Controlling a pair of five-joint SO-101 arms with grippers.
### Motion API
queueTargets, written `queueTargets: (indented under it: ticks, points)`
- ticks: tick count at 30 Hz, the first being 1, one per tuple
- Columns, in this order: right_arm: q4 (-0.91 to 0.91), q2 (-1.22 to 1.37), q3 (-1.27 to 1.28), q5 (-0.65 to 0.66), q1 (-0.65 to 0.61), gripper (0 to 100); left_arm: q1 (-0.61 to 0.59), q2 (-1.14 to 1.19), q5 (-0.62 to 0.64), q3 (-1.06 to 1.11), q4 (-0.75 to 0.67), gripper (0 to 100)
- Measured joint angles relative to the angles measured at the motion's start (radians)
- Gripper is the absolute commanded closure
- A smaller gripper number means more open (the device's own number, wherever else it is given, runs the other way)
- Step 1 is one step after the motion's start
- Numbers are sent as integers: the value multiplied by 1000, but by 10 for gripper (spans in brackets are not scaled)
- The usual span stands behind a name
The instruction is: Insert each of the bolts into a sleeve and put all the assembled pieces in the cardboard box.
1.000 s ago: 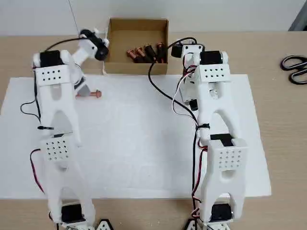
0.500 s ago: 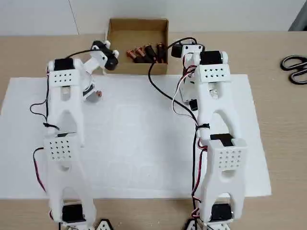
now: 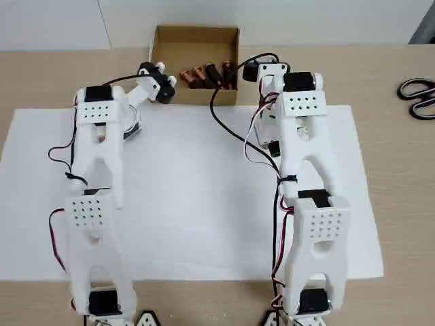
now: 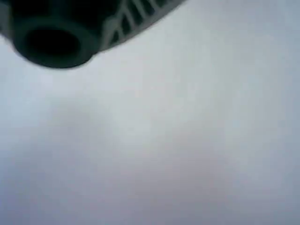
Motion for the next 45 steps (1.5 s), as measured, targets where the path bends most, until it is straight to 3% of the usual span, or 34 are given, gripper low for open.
queueTargets:
  ticks: [9, 13, 18, 30, 45]
  points:
    - [2, 0, 0, 0, 0, 995, 20, 0, 2, -2, 38, 993]
    - [2, 0, 0, 0, 0, 995, 40, 3, 17, -44, 133, 993]
    - [2, 0, 0, 0, 0, 995, 63, 6, 137, -190, 282, 993]
    - [2, 0, 0, 0, 0, 995, 60, 6, 551, -253, 299, 993]
    - [2, 0, 0, 0, -38, 995, 84, 5, 638, -83, 288, 987]
